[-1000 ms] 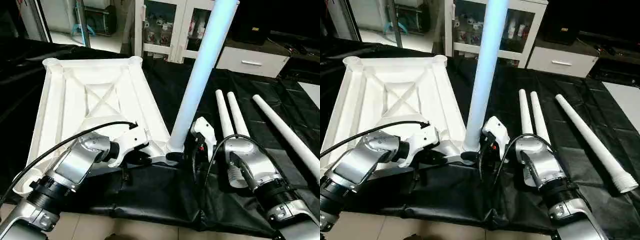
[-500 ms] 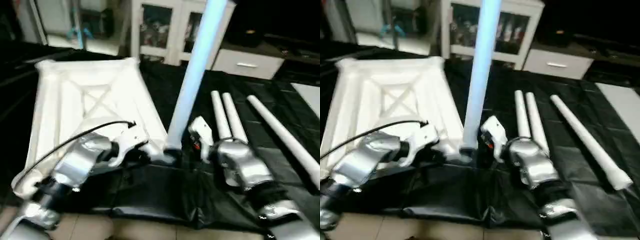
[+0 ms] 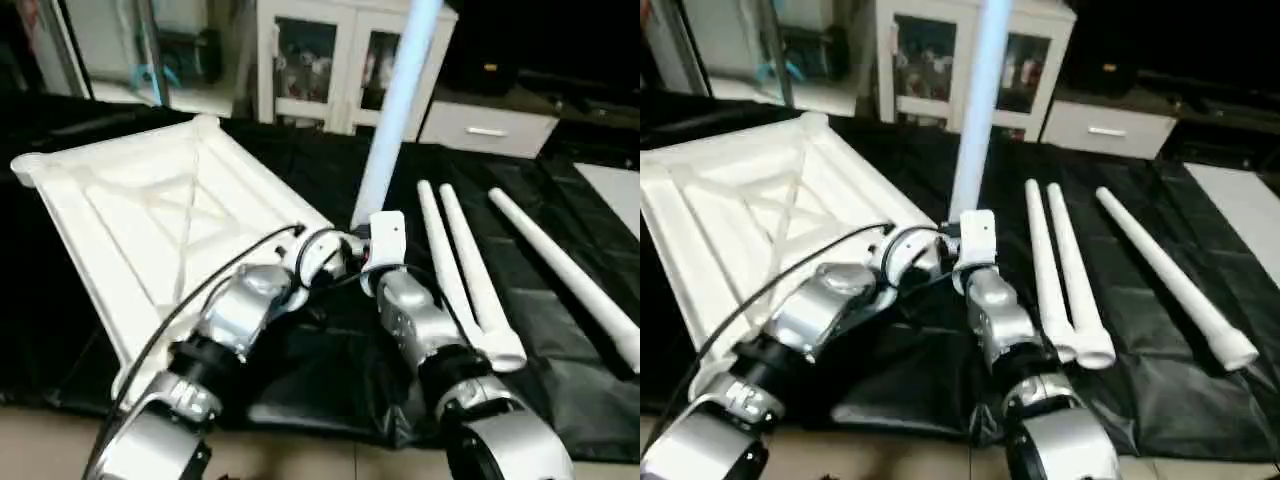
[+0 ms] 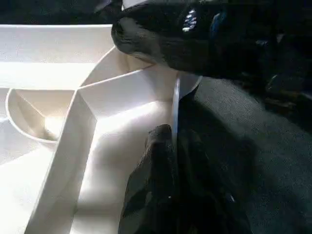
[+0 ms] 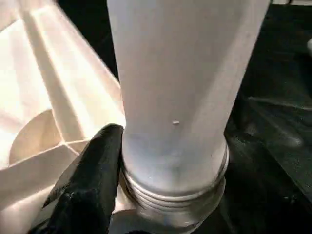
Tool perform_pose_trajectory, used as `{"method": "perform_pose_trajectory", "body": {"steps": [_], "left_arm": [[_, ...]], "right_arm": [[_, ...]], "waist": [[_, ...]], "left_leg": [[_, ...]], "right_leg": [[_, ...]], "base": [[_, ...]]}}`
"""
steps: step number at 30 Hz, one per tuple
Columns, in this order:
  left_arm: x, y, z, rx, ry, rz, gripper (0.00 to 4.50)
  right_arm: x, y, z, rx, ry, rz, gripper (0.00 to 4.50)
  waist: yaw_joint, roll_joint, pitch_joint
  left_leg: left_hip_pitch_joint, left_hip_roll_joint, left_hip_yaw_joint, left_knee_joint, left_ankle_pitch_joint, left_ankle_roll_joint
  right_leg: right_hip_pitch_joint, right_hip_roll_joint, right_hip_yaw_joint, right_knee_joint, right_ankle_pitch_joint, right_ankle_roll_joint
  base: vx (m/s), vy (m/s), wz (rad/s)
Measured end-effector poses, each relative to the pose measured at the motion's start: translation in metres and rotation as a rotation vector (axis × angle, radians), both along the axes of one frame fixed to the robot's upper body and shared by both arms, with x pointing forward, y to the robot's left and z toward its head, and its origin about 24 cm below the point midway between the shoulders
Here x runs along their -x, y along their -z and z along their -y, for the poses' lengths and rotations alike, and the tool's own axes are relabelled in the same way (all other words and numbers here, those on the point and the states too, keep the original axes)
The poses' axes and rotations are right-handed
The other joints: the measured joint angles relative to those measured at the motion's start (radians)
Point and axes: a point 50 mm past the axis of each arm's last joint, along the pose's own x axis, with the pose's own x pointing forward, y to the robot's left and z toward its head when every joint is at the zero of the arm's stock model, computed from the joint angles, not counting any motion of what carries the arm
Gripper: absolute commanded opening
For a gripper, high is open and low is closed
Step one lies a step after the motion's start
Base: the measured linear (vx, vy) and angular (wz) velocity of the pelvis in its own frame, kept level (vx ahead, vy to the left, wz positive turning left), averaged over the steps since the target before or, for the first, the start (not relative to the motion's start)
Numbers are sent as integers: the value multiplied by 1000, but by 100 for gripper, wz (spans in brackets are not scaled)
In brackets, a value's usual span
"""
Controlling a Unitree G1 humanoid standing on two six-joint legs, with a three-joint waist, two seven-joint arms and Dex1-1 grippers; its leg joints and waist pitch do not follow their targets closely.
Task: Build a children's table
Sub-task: Rotate leg to tighten
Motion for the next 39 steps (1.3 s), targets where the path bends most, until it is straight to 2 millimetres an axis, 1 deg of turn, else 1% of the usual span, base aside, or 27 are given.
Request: {"method": "perform_pose_trajectory", "body": {"steps": [2, 5, 6, 7, 9, 10, 11, 12, 13, 15, 18, 22, 23, 24, 26, 28, 29, 30, 32, 33, 34, 35, 36, 38, 39], "left_arm": [[-1, -1, 1, 5, 7, 16, 0], [-2, -4, 2, 19, 24, 55, 0], [-2, -5, 3, 25, 32, 71, 0], [-2, -6, 3, 28, 37, 80, 0], [-2, -7, 5, 33, 47, 94, 0], [-4, -7, 2, 25, 31, 109, 0], [-7, -8, -4, 13, 6, 124, 0], [-10, -9, -10, 2, -23, 136, 0], [-12, -10, -12, -1, -33, 142, 0], [-14, -10, -15, -5, -43, 150, 0], [-16, -10, -16, -8, -47, 162, 0], [-17, -9, -13, 9, -48, 178, 0], [-17, -9, -13, 26, -55, 174, 28], [-17, -10, -13, 47, -62, 167, 28], [-18, -11, -14, 102, -77, 156, 59], [-19, -16, -13, 153, -81, 177, 71], [-20, -18, -13, 167, -82, 195, 71], [-21, -21, -13, 177, -80, 213, 88], [-22, -24, -14, 182, -83, 234, 105], [-23, -27, -17, 190, -97, 248, 111], [-23, -32, -20, 200, -103, 268, 132], [-24, -39, -25, 216, -104, 289, 132], [-24, -50, -35, 225, -96, 320, 132], [-24, -65, -52, 206, -90, 360, 148], [-24, -70, -63, 187, -96, 372, 148]], "right_arm": [[-1, -1, 1, -10, 6, 12, 268], [-2, -4, 4, -27, 8, 45, 268], [-2, -4, 7, -30, 7, 58, 303], [-2, -5, 9, -31, 6, 71, 303], [-1, -5, 13, -31, 2, 95, 337], [1, -5, 13, -27, -17, 113, 340], [2, -7, 11, -29, -30, 133, 340], [4, -7, 11, -25, -47, 154, 359], [5, -7, 14, -14, -45, 159, 371], [6, -8, 29, 29, -29, 180, 380], [9, -10, 46, 63, -9, 189, 380], [19, -9, 59, 83, -2, 184, 380], [21, -10, 61, 83, -6, 183, 380], [23, -10, 62, 84, -12, 180, 380], [26, -12, 65, 85, -11, 184, 380], [26, -15, 65, 82, -16, 184, 380], [27, -18, 64, 79, -20, 187, 380], [27, -20, 63, 76, -27, 189, 380], [29, -23, 61, 70, -41, 199, 380], [31, -24, 59, 66, -60, 204, 380], [32, -25, 56, 62, -86, 207, 380], [34, -25, 52, 57, -121, 206, 380], [36, -27, 48, 52, -160, 213, 380], [37, -29, 44, 46, -203, 218, 380], [37, -31, 44, 45, -223, 222, 380]], "waist": [[3, 0, 0], [11, 0, 0], [14, 0, 0], [18, 1, 1], [23, 3, 2], [21, 3, 3], [12, 2, 3], [1, 0, 4], [-3, -1, 5], [-2, -2, 5], [-1, 0, 6], [1, 2, 8], [2, 3, 8], [2, 4, 9], [3, 3, 10], [6, 2, 11], [7, 2, 11], [8, 2, 11], [8, 2, 11], [8, 2, 11], [8, 2, 11], [5, 2, 11], [1, 2, 12], [-1, 3, 12], [0, 4, 12]], "left_leg": [[-2, 0, 0, 0, 0, 0], [-13, 1, 0, -1, 0, 0], [-17, 2, 2, -1, 1, 0], [-18, 3, 2, -2, 2, 3], [-19, 3, 3, -2, 8, 6], [-19, 3, 3, -2, 8, 7], [-18, 3, 3, -1, 8, 7], [-19, 3, 4, -1, 8, 7], [-19, 3, 3, -1, 8, 7], [-19, 3, 4, -1, 7, 7], [-18, 3, 4, -2, 8, 7], [-18, 3, 4, -2, 8, 7], [-18, 3, 3, -2, 8, 7], [-18, 3, 4, -2, 8, 7], [-19, 3, 3, -2, 8, 7], [-20, 3, 3, -2, 8, 7], [-20, 3, 3, -2, 7, 7], [-21, 3, 3, -2, 7, 8], [-21, 3, 3, -2, 6, 9], [-22, 3, 3, -3, 6, 9], [-22, 3, 3, -3, 6, 9], [-22, 3, 3, -3, 6, 9], [-22, 4, 3, -3, 6, 9], [-21, 4, 3, -3, 6, 9], [-20, 4, 3, -3, 7, 8]], "right_leg": [[-1, 0, 0, 0, 1, 1], [-11, 0, 0, 3, 6, 5], [-15, 1, 0, 4, 9, 0], [-16, 1, 0, 4, 8, 0], [-16, 2, 0, 4, 7, 0], [-16, 2, 0, 3, 7, 0], [-16, 2, 1, 3, 7, 0], [-16, 2, 1, 2, 8, 1], [-16, 2, 1, 1, 8, 1], [-16, 1, 2, 1, 8, 1], [-16, 2, 1, 1, 7, 1], [-16, 2, 2, 1, 8, 1], [-16, 2, 2, 1, 8, 2], [-16, 2, 2, 1, 8, 2], [-17, 2, 2, 1, 8, 2], [-17, 2, 1, 0, 8, 2], [-17, 2, 1, -1, 8, 2], [-17, 2, 1, -2, 8, 2], [-17, 2, 1, -3, 8, 2], [-17, 2, 1, -3, 8, 2], [-17, 2, 1, -3, 8, 2], [-17, 2, 1, -3, 8, 2], [-17, 2, 0, -3, 8, 2], [-17, 2, 0, -2, 7, 1], [-17, 2, 1, -2, 7, 1]], "base": [[0, 0, 0], [0, 0, 0], [0, 0, 0], [0, 0, 0], [0, 0, 0], [0, 0, 0], [0, 0, 0], [0, 0, 0], [0, 0, 0], [0, 0, 0], [0, 0, 0], [0, 0, 0], [0, 0, 0], [0, 0, 0], [0, 0, 0], [0, 0, 0], [0, 0, 0], [0, 0, 0], [0, 0, 0], [0, 0, 0], [0, 0, 0], [0, 0, 0], [0, 0, 0], [0, 0, 0], [0, 0, 0]]}}
